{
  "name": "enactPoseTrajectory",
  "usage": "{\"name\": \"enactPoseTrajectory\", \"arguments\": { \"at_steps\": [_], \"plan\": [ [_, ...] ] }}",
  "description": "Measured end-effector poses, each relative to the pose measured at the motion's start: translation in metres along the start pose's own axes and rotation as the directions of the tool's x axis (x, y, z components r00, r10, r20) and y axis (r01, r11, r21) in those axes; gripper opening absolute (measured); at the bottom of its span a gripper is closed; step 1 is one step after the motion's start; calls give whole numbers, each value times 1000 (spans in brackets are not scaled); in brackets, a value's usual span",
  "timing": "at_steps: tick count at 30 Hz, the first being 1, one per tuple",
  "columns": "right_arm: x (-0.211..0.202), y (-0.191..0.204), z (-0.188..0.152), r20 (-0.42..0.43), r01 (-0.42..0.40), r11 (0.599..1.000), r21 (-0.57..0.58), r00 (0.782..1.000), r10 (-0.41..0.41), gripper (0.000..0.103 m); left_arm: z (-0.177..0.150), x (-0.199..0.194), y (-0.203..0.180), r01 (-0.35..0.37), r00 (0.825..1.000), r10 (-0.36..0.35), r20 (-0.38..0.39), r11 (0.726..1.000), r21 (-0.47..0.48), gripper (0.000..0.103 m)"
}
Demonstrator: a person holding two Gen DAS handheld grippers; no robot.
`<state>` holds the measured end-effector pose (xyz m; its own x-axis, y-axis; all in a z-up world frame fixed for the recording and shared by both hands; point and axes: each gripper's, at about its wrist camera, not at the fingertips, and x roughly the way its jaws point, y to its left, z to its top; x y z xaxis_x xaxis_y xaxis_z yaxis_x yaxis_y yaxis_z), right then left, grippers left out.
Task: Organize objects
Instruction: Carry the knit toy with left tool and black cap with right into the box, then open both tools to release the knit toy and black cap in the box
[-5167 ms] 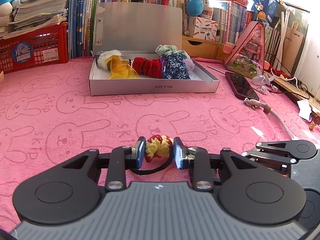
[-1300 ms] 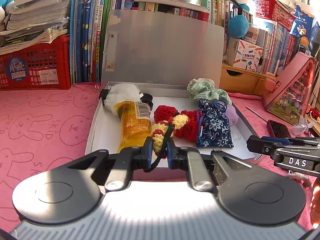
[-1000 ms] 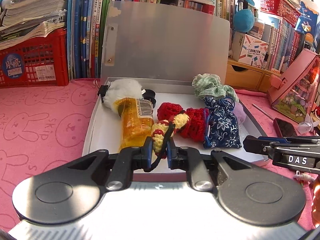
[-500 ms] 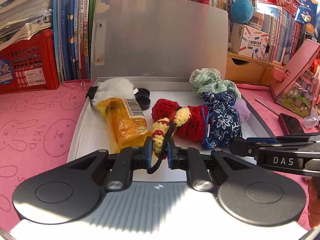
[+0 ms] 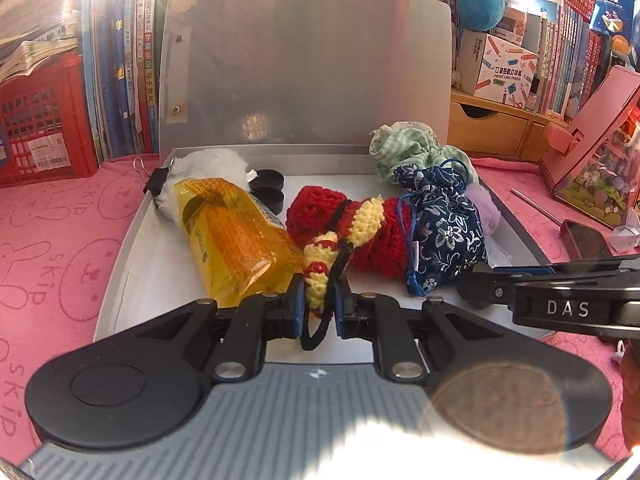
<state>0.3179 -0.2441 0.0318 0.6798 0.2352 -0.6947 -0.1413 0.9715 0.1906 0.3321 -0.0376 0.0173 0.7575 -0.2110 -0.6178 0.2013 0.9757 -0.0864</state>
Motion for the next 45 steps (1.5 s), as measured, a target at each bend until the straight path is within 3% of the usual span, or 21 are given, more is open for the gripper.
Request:
{"name": "enactPoseTrajectory", "arguments": {
  "at_steps": [15,18,19,20,23,25,27,36,45],
  "plan": [
    [0,1,-1,-13,4,1000,-11,1000,-4,37,-1,4,-1,29,999,-29,-13,1000,12,18],
    [-1,1,-2,-12,6,1000,-16,1000,-6,41,-1,3,-1,30,999,-30,-13,999,12,19],
    [-1,1,-2,-11,8,1000,-15,1000,-8,54,-1,3,-1,32,999,-32,-13,999,10,20],
    [-1,1,-2,-8,4,1000,-13,1000,-4,58,-1,3,-1,34,999,-34,-14,999,9,22],
    [-2,1,-3,-7,5,1000,-6,1000,-5,61,-1,2,-2,51,999,-51,-16,999,6,34],
    [-3,1,-3,-3,3,1000,-4,1000,-3,63,-2,-1,-5,60,998,-60,-9,998,15,55],
    [-4,1,-3,0,3,1000,-1,1000,-3,64,-3,-4,-9,56,998,-56,1,998,30,63],
    [-11,-3,-4,20,17,1000,12,1000,-18,73,-3,-10,-9,45,999,-45,3,999,22,71],
    [-21,-4,-6,44,27,999,28,999,-28,88,-5,-19,5,37,999,-37,-1,997,-65,91]
  ]
}}
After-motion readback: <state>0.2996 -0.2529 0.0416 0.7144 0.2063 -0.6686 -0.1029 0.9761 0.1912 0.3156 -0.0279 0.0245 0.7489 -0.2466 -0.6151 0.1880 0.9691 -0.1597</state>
